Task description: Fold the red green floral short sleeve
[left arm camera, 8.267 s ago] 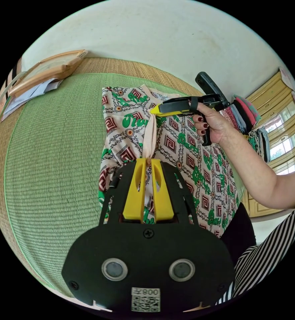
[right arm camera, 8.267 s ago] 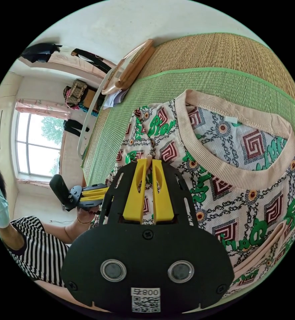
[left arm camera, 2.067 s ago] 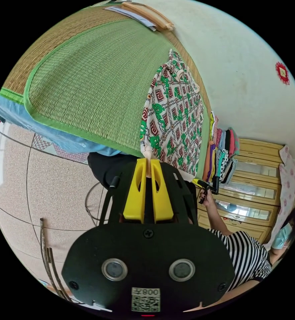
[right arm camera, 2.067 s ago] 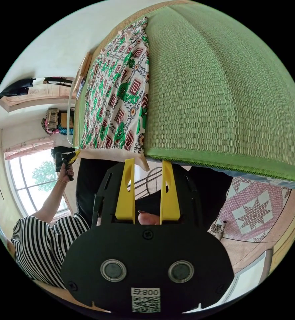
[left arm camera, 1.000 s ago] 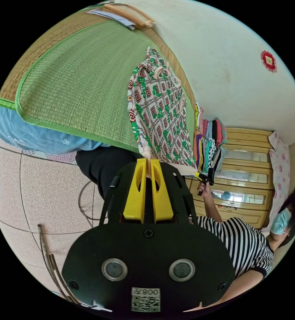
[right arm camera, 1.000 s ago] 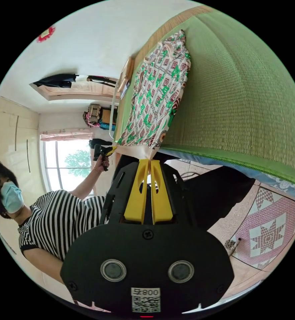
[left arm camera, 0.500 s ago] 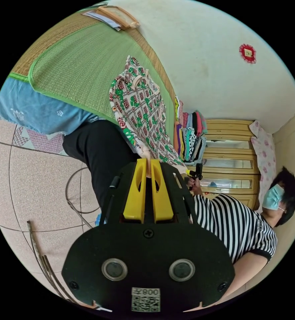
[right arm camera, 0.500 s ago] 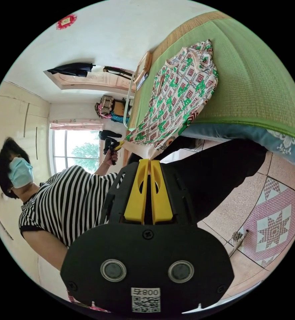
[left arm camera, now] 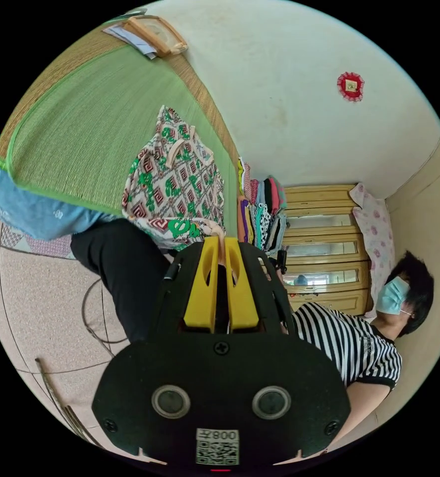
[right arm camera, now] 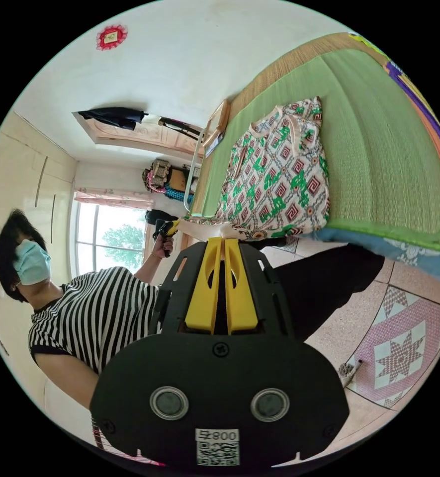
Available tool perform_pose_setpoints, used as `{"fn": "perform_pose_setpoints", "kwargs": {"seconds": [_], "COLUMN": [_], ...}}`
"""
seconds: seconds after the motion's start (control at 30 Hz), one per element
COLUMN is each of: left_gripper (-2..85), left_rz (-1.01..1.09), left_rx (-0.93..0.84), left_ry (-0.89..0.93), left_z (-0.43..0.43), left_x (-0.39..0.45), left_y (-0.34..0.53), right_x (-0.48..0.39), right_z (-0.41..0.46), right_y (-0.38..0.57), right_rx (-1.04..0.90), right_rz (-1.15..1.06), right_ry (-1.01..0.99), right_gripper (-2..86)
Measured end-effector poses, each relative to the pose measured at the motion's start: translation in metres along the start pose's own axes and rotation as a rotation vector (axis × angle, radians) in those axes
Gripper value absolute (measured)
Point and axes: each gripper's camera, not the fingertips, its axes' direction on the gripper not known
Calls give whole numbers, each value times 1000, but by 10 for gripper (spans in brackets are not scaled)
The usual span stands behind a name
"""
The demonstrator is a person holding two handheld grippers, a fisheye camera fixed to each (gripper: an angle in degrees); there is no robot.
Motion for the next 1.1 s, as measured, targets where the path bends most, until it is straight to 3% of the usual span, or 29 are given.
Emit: {"fn": "perform_pose_setpoints", "kwargs": {"seconds": [0.33,0.6,1.1], "left_gripper": [21,22,25], "left_rz": [11,-79,-190], "left_rx": [74,94,87], "left_ry": [19,-18,-69], "left_z": [13,39,80], "left_x": [-3,-35,-97], "left_y": [-161,-277,-435], "right_x": [17,81,180], "right_z": [-32,-30,-28], "right_y": [-136,-251,-371], "right_rx": [38,-7,-49], "right_rz": [-31,63,174], "right_ry": [53,47,20], "right_gripper": [5,5,5]}}
